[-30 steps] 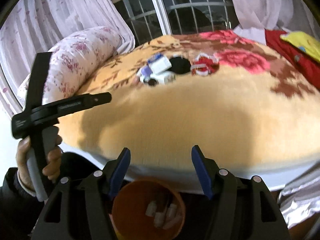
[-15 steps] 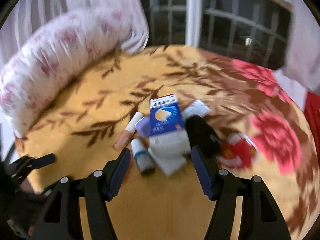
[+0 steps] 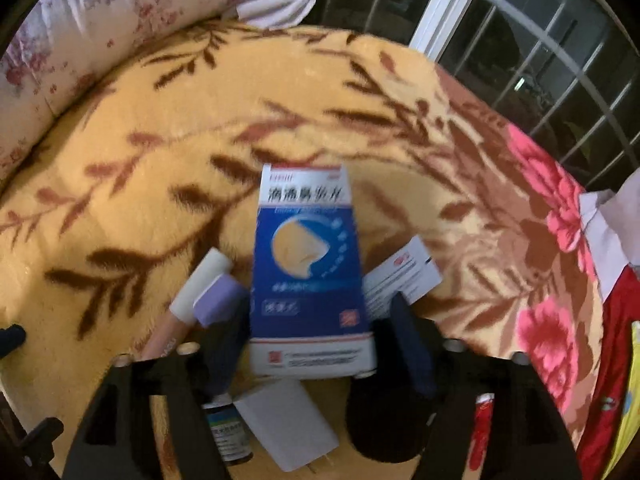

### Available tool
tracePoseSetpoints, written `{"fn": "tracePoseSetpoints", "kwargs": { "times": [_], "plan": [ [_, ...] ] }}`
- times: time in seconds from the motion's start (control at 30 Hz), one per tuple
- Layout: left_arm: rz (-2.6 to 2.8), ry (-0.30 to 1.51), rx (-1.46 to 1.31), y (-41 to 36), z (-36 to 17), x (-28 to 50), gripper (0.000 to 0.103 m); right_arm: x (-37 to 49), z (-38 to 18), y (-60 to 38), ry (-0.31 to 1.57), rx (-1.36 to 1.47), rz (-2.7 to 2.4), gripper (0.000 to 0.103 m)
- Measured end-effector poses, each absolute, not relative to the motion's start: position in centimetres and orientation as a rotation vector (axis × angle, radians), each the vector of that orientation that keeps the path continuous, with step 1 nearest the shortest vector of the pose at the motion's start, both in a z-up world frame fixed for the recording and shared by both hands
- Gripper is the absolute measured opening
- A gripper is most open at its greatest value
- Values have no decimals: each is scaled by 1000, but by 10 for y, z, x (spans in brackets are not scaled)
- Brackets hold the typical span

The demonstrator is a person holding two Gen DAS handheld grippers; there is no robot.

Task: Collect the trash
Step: 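Move the right gripper to the blue-and-white medicine box and grasp it, then grasp the beige lipstick tube with the left gripper while the right holds the box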

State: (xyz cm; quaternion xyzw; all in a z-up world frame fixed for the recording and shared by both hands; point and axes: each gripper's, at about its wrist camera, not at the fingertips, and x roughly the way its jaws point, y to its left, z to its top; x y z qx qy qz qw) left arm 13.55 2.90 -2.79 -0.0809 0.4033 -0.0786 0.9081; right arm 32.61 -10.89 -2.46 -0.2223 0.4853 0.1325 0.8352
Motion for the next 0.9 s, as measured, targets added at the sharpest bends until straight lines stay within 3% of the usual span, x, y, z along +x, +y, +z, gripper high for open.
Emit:
{"fn": "tracePoseSetpoints", "kwargs": {
  "times": [0.1,0.2,0.3,0.47,0.63,0.9],
  "plan": [
    [-160,836,-169,28,-29,138,75,342,-30,-102,1072,-506,282,62],
    [-160,835,-167,28,-30,138,75,359,-40,-93,1115,-525,278,60],
    [-160,836,-164,29,-29,137,75,369,-45,-91,1138,-488,291,51],
    [-167,858,-162,27,-25,146,75,344,-10,-113,1007,-328,314,50],
    [-208,915,-136,7,-23,183,75,261,28,-183,858,7,350,51],
    [-160,1023,22,-33,-46,249,75,146,-2,-243,813,217,323,51]
  ]
}}
